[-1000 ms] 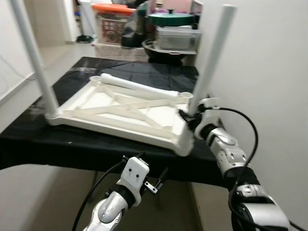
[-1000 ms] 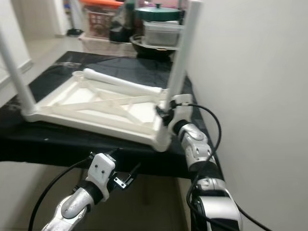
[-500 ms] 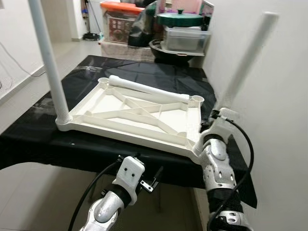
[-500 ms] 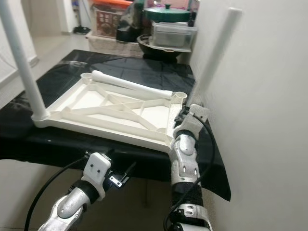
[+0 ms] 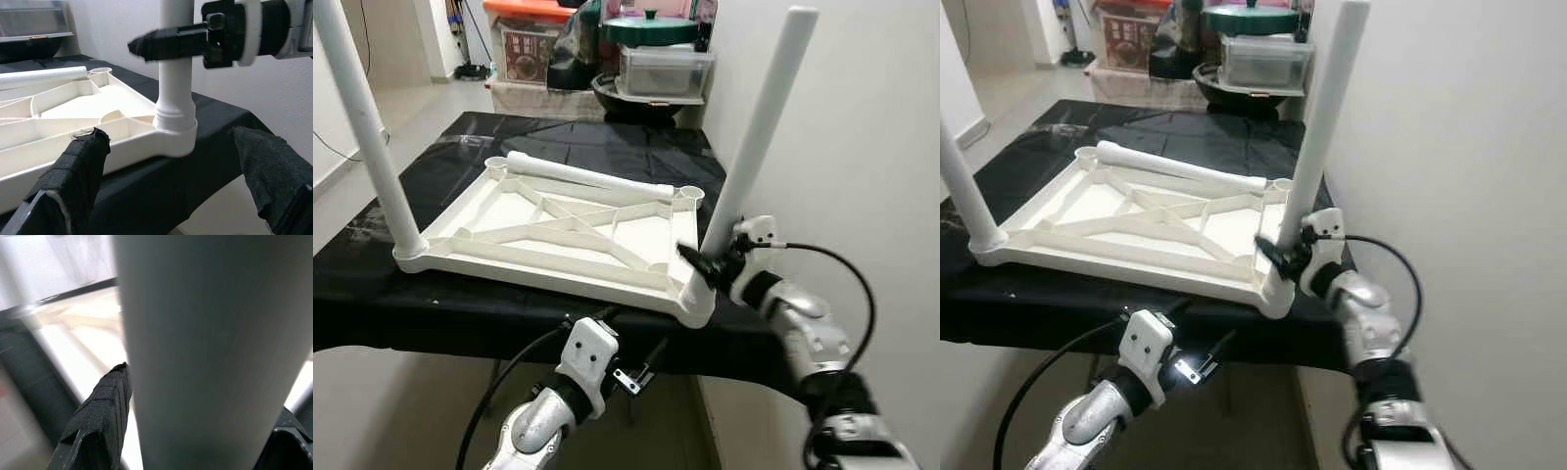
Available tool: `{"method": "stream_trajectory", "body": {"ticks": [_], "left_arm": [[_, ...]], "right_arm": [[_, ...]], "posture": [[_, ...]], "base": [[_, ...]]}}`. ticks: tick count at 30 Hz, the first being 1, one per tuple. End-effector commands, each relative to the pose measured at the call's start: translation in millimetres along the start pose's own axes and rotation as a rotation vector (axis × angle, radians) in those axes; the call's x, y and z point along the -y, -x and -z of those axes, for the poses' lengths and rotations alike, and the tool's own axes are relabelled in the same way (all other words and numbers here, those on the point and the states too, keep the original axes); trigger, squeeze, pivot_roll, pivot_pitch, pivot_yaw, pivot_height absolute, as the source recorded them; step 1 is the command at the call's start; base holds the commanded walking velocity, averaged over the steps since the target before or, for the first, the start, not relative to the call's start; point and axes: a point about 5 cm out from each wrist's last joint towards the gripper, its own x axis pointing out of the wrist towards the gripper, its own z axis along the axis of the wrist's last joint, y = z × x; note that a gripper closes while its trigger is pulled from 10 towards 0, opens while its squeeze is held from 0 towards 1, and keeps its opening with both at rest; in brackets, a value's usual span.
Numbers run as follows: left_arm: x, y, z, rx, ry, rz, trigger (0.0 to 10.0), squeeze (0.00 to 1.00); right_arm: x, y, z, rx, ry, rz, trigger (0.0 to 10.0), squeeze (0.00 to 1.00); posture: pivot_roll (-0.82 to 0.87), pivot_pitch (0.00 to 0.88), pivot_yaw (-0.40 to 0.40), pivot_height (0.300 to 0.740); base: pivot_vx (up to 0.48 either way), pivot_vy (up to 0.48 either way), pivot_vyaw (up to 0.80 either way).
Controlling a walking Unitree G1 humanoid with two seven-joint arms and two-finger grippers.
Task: Building children table
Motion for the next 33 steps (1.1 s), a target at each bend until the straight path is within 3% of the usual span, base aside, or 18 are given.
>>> {"method": "stream_trajectory", "body": {"ticks": [1, 7, 8, 12, 14, 15, 17, 19, 20, 21, 22, 23, 25, 26, 30, 33], "left_arm": [[1.1, -1.0, -3, 0.020, 0.004, 0.006, 10.0, 0.00], [0.6, -1.0, -2, 0.019, 0.002, 0.005, 10.0, 0.00], [0.6, -0.8, -2, 0.019, 0.001, 0.005, 10.0, 0.00], [1.0, -0.2, -2, 0.021, 0.002, 0.007, 10.0, 0.00], [1.2, -0.2, -3, 0.021, 0.002, 0.007, 10.0, 0.00], [1.0, -0.3, -3, 0.021, 0.003, 0.007, 10.0, 0.00], [1.0, -0.4, -2, 0.020, 0.004, 0.009, 10.0, 0.00], [1.0, -0.4, -2, 0.020, 0.004, 0.010, 10.0, 0.00], [1.0, -0.5, -2, 0.021, 0.005, 0.011, 10.0, 0.00], [1.0, -0.5, -2, 0.021, 0.005, 0.011, 10.0, 0.00], [0.9, -0.8, -2, 0.021, 0.006, 0.012, 10.0, 0.00], [0.9, -0.8, -2, 0.021, 0.006, 0.012, 10.0, 0.00], [1.1, -1.6, -2, 0.020, 0.006, 0.015, 10.0, 0.00], [1.3, -2.1, -1, 0.021, 0.006, 0.017, 10.0, 0.00], [1.5, -2.4, -1, 0.021, 0.006, 0.019, 10.0, 0.00], [0.5, -3.8, -1, 0.020, 0.004, 0.019, 10.0, 0.00]], "right_arm": [[-11.6, -10.3, 0, -0.045, -0.011, -0.147, 10.0, 0.00], [-17.2, -30.6, -9, -0.022, -0.017, -0.251, 9.9, 0.00], [-19.3, -34.3, -9, -0.006, -0.037, -0.241, 0.0, 0.00], [-25.1, -36.8, -4, 0.032, -0.048, -0.244, 0.0, 0.00], [-20.6, -39.4, 2, 0.053, -0.049, -0.080, 0.0, 0.00], [-14.3, -39.9, 5, 0.074, -0.094, 0.060, 0.0, 0.00], [-4.9, -34.8, 8, 0.110, -0.089, 0.285, 0.0, 0.00], [-2.1, -31.3, 7, 0.114, -0.079, 0.323, 0.0, 0.00], [4.1, -25.0, 7, 0.136, -0.111, 0.481, 0.0, 0.00], [4.1, -25.0, 7, 0.136, -0.111, 0.481, 0.0, 0.00], [10.2, -17.9, 9, 0.142, -0.153, 0.632, 0.0, 0.00], [10.2, -17.9, 9, 0.142, -0.153, 0.632, 0.0, 0.00], [16.1, -1.5, 14, 0.137, -0.178, 0.919, 0.0, 0.00], [11.7, 3.2, 16, 0.141, -0.189, 1.015, 0.0, 0.00], [8.0, 6.3, 16, 0.149, -0.197, 1.083, 0.0, 0.00], [-11.2, 4.5, 20, 0.164, -0.259, 1.260, 0.0, 0.00]], "posture": [[0.11, 0.000, -0.109, 0.740], [0.12, 0.000, -0.110, 0.740], [0.13, 0.000, -0.113, 0.740], [0.13, 0.000, -0.114, 0.740], [0.13, 0.000, -0.115, 0.740], [0.12, 0.000, -0.111, 0.740], [0.12, 0.000, -0.111, 0.740], [0.12, 0.000, -0.111, 0.740], [0.12, 0.000, -0.106, 0.740], [0.12, 0.000, -0.106, 0.740], [0.11, 0.000, -0.101, 0.740], [0.11, 0.000, -0.101, 0.740], [0.10, 0.000, -0.095, 0.740], [0.10, 0.000, -0.096, 0.740], [0.10, 0.000, -0.096, 0.740], [0.10, 0.000, -0.093, 0.740]], "base": [[0.000, 0.000, 0.00], [0.000, 0.000, 0.00], [0.000, 0.000, 0.00], [0.000, 0.000, 0.00], [0.000, 0.000, 0.00], [0.000, 0.000, 0.00], [0.000, 0.000, 0.00], [0.000, 0.000, 0.00], [0.000, 0.000, 0.00], [0.000, 0.000, 0.00], [0.000, 0.000, 0.00], [0.000, 0.000, 0.00], [0.000, 0.000, 0.00], [0.000, 0.000, 0.00], [0.000, 0.000, 0.00], [0.000, 0.000, 0.00]]}}
